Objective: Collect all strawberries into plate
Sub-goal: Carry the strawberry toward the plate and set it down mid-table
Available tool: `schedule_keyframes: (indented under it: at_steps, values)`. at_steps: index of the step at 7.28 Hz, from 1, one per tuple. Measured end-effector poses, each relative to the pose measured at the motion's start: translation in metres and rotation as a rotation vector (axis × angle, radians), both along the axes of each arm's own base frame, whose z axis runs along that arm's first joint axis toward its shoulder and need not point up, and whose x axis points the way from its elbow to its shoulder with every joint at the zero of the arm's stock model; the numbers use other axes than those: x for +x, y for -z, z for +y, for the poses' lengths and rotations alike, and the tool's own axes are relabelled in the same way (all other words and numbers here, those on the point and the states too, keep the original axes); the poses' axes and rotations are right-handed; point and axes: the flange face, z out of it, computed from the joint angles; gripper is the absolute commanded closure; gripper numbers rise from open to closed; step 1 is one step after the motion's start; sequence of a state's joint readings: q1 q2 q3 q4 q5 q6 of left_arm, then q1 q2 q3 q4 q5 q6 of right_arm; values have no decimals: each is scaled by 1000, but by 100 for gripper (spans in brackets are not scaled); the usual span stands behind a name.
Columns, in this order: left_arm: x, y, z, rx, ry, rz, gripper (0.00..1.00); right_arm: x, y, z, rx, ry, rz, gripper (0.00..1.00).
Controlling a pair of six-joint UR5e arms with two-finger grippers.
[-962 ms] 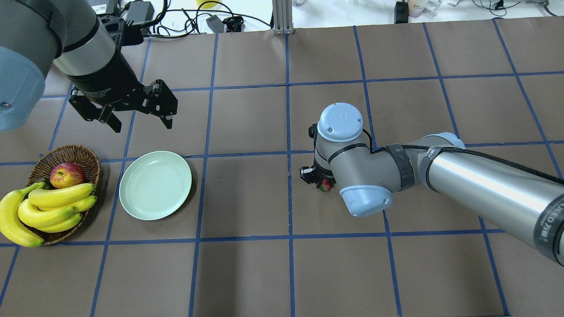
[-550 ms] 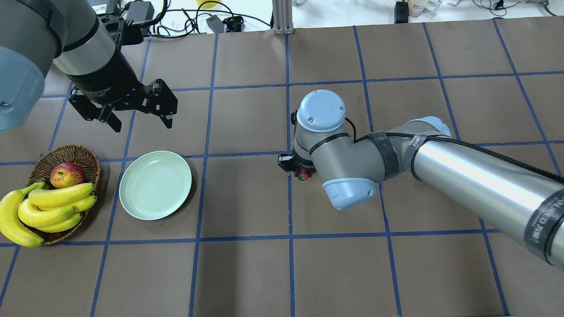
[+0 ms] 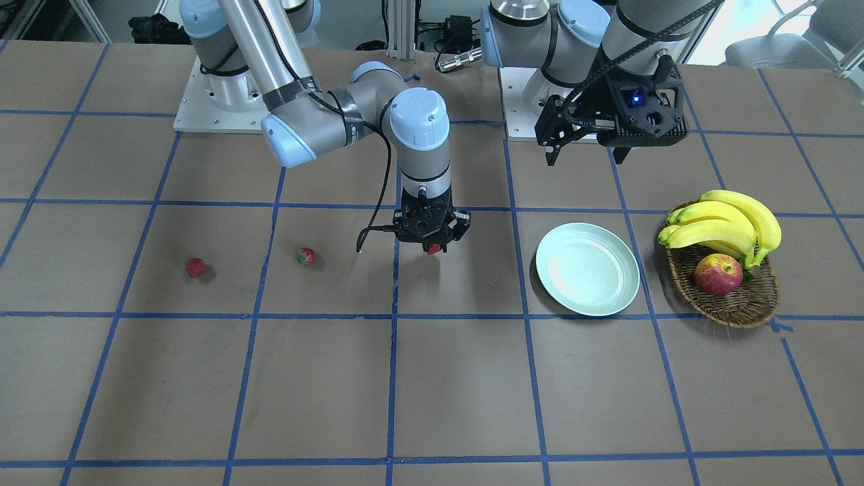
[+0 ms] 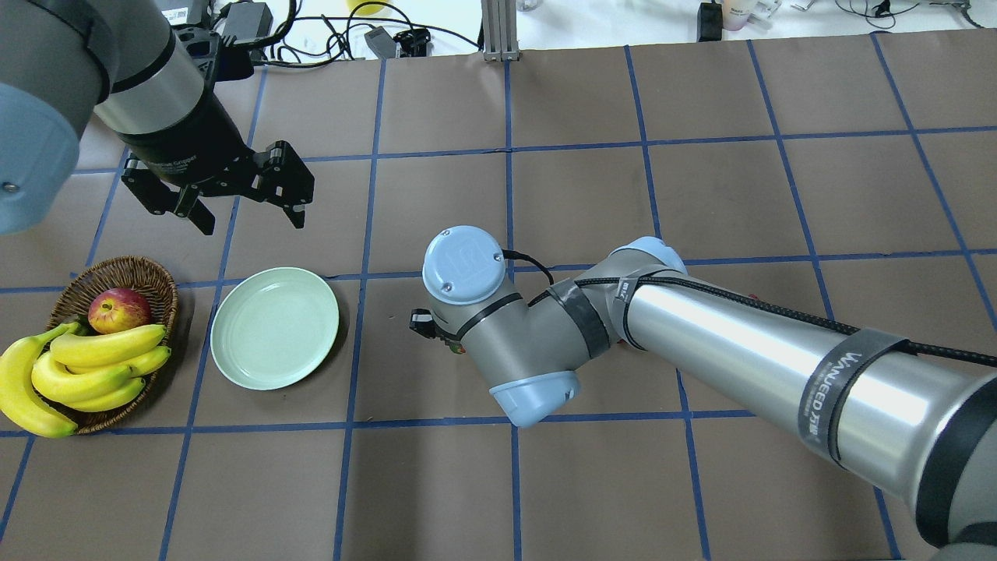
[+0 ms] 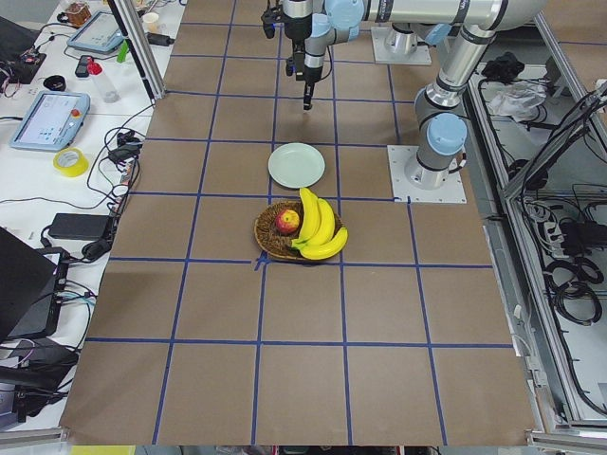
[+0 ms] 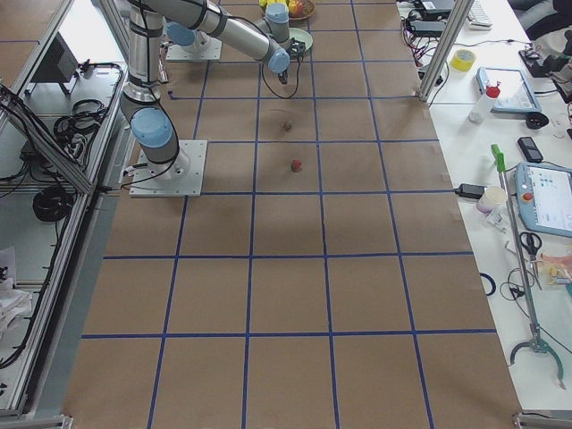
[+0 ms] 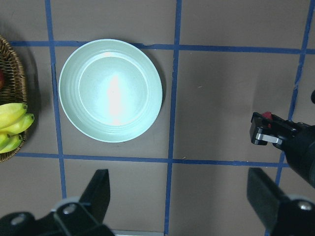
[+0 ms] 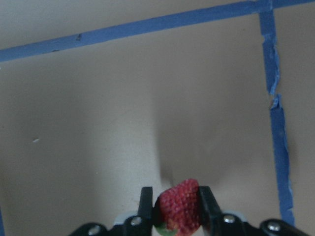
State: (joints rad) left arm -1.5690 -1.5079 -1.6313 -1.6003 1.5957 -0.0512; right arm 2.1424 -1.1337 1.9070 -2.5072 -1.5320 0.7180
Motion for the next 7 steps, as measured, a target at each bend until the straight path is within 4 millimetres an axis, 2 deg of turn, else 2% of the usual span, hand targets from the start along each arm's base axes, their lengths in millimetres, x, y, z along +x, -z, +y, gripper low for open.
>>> schedule_keyframes:
  at_steps: [2, 3, 4, 5, 6, 7]
  values:
    - [1, 0, 0, 2, -1, -1, 0, -1, -7, -4, -30, 14, 3, 0]
    - [1, 0, 0, 2, -2, -2, 0, -14, -27, -11, -40, 35, -1, 0]
    - [1, 1, 0, 3, -2, -2, 0, -49, -53, -22, -16, 54, 24, 0]
    - [2, 1, 0, 5, -2, -3, 0, -99, -71, -36, 36, 39, 67, 0]
    - [2, 1, 0, 7, -2, -4, 0, -149, -73, -48, 80, -7, 96, 0]
    - [2, 2, 0, 8, -2, -5, 0, -188, -60, -51, 106, -38, 103, 0]
